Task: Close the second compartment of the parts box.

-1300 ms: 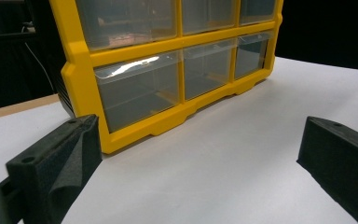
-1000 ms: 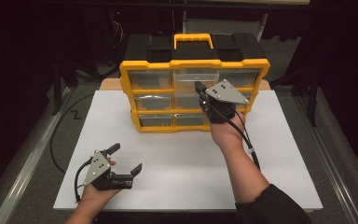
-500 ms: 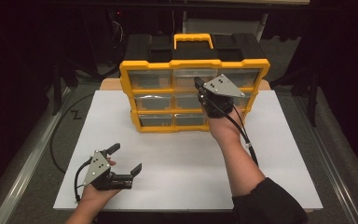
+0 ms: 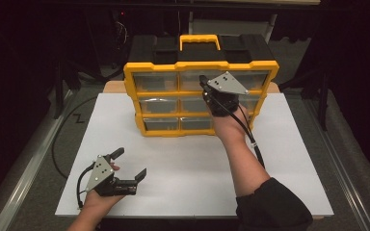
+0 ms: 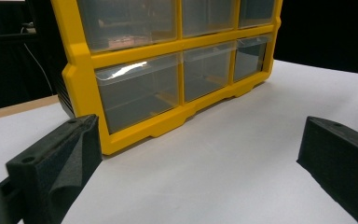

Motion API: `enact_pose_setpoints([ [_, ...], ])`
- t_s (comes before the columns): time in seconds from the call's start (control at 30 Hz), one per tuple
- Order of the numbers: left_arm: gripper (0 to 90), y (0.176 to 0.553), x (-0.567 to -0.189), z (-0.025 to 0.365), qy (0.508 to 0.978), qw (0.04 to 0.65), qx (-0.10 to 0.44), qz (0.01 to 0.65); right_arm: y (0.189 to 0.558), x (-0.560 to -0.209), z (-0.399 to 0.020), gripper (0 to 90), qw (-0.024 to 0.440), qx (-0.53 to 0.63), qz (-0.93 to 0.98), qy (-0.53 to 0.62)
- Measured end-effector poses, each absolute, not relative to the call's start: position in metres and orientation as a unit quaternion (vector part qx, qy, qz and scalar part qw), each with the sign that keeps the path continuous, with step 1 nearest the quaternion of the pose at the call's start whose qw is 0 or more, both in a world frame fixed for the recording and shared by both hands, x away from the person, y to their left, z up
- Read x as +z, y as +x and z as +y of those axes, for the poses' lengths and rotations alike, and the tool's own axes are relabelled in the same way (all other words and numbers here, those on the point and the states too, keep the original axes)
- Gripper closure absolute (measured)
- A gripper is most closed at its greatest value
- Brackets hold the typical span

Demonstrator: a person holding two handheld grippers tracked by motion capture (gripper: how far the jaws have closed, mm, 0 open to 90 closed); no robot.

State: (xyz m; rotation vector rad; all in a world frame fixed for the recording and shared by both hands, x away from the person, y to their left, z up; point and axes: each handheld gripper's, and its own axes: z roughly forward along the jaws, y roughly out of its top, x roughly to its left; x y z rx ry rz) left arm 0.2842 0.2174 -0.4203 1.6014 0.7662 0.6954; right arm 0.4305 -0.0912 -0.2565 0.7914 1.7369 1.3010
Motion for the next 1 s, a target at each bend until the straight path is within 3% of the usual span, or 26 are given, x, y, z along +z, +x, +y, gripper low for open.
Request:
enact_pose_setpoints([
  [0.5,0.3,0.285,-0.421,0.217,0.686,0.578,0.297,0.327,0.426,-0.255,-0.092,89.8,0.401,0.512,0.695,0.306],
  [0.87,0.3,0.285,-0.422,0.216,0.689,0.575,0.298,0.326,0.406,-0.268,-0.102,76.5,0.37,0.52,0.714,0.29],
  [1.0,0.3,0.285,-0.422,0.214,0.691,0.573,0.298,0.324,0.397,-0.276,-0.107,67.9,0.352,0.522,0.721,0.289],
])
